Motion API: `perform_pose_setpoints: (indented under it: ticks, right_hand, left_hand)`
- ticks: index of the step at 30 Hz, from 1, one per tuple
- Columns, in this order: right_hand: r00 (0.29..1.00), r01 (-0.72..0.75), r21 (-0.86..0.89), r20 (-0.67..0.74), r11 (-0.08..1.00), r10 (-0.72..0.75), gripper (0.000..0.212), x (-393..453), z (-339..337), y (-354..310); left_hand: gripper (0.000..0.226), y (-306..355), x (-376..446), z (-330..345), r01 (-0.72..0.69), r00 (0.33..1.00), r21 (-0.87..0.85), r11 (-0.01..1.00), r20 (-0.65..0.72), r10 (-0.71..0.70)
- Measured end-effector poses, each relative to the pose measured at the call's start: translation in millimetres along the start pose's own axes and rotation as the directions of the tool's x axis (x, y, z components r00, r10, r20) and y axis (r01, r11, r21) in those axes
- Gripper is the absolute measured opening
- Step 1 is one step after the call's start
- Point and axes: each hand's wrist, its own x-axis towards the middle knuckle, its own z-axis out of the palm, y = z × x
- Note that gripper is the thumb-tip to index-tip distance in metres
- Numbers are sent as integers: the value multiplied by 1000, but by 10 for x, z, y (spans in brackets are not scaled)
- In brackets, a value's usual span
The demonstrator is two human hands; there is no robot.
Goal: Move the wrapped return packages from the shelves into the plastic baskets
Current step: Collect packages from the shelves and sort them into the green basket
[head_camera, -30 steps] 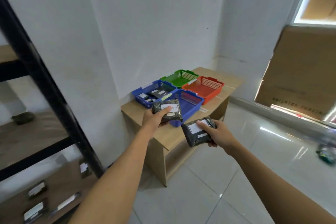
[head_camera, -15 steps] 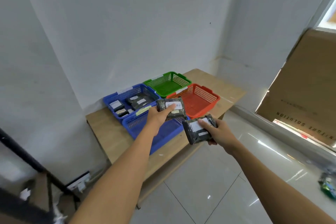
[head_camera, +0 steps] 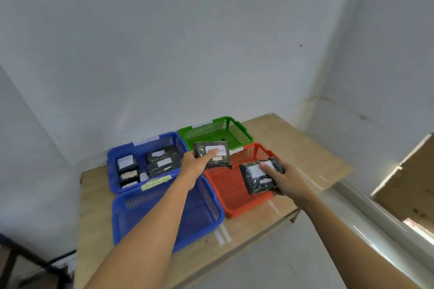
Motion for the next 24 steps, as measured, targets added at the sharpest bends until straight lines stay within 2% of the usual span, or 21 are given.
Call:
perform_pose_setpoints:
  ticks: [4,9,12,15,21,24]
  right_hand:
    - [996,-15,7,82,1000,15,31,713,-510,53]
    - [984,-47,11,172,999,44,22,1556,-763,190]
    - [969,-79,-13,236,997,80,25,1989,-734,352]
    - [951,-102,-42,289,994,110,37,2414,-644,533]
    - [922,-122,-143,351,982,166,32,3309,-296,805]
    - [902,-149,-208,372,967,219,35,3780,-100,962]
  left_hand:
    - [63,101,396,303,52,993,31,998,-103,-49]
    - [30,187,783,566,99,970,15,995,-223,-93]
    - [24,112,1108,602,138,945,-7,990,-299,-134]
    - [28,-2,1514,597,166,936,-34,986,-311,-168]
    - [14,-248,2556,598,251,915,-168,953,-281,-290]
    - [15,-466,3103,575,325,894,-180,929,-262,-364]
